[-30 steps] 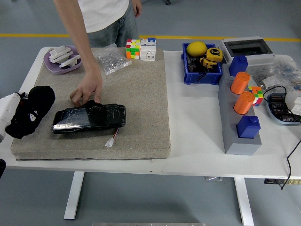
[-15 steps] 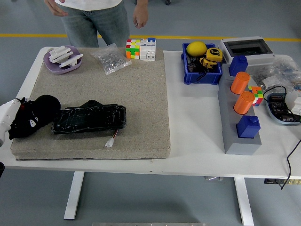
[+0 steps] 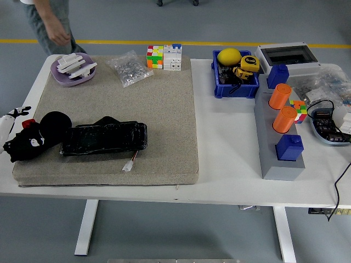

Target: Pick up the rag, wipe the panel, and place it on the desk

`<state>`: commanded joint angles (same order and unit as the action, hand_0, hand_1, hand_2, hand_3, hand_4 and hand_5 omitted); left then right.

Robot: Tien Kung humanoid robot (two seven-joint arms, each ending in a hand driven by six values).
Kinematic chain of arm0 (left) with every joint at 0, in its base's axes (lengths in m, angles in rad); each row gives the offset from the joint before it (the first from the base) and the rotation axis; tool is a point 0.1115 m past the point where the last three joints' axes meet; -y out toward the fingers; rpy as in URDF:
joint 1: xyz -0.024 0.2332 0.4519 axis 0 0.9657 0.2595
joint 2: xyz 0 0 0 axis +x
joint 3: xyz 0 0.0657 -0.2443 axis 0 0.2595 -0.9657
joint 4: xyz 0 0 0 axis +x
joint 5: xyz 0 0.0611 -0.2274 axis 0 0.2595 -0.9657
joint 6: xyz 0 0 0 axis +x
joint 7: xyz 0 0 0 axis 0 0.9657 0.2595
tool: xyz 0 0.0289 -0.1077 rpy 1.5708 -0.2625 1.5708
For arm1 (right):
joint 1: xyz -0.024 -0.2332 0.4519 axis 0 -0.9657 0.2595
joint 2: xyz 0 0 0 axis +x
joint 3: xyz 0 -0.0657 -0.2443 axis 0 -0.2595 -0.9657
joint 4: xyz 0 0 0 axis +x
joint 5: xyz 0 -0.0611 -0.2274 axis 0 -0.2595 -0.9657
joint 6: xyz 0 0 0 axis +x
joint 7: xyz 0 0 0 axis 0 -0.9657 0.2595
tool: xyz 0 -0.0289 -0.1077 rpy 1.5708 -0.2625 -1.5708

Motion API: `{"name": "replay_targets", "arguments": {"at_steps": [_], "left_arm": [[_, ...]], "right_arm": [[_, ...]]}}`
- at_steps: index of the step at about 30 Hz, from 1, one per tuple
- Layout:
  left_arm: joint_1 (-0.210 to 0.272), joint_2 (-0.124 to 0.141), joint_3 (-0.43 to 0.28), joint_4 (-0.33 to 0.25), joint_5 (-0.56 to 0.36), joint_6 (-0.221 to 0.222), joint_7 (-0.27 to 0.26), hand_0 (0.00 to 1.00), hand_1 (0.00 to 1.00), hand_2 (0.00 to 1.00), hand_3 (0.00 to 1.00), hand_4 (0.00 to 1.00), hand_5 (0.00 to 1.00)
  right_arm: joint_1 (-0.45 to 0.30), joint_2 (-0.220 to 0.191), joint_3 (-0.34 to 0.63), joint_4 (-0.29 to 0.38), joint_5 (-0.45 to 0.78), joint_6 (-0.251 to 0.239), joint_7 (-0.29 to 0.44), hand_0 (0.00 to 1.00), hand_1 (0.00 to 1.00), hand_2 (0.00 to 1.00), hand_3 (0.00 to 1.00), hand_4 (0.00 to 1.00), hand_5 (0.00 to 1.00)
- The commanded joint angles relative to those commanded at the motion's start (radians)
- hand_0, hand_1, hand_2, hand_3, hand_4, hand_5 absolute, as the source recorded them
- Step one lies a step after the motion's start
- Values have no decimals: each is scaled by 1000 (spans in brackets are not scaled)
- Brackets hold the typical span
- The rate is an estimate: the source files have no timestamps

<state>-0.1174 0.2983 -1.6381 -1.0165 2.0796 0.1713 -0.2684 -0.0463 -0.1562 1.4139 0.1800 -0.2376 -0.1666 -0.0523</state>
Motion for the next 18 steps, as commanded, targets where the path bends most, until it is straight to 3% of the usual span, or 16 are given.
{"name": "replay_targets", "arguments": {"at_steps": [10,14,18], "left_arm": [[72,-9,-61,-160,-150,23,-65,870,884,829,844,998,542],[77,-15,-79,-173,-196,40,-87,848,869,808,811,998,566],[87,-22,-102,-168,-186,39,-83,854,872,805,806,998,569]], "right_arm": [[0,-3,-56,0,33,-8,-11,761,662,671,613,998,479],[5,-6,-51,0,19,-13,-15,761,662,671,613,998,479],[14,-8,-42,0,1,-13,-17,762,662,671,613,998,479]]}}
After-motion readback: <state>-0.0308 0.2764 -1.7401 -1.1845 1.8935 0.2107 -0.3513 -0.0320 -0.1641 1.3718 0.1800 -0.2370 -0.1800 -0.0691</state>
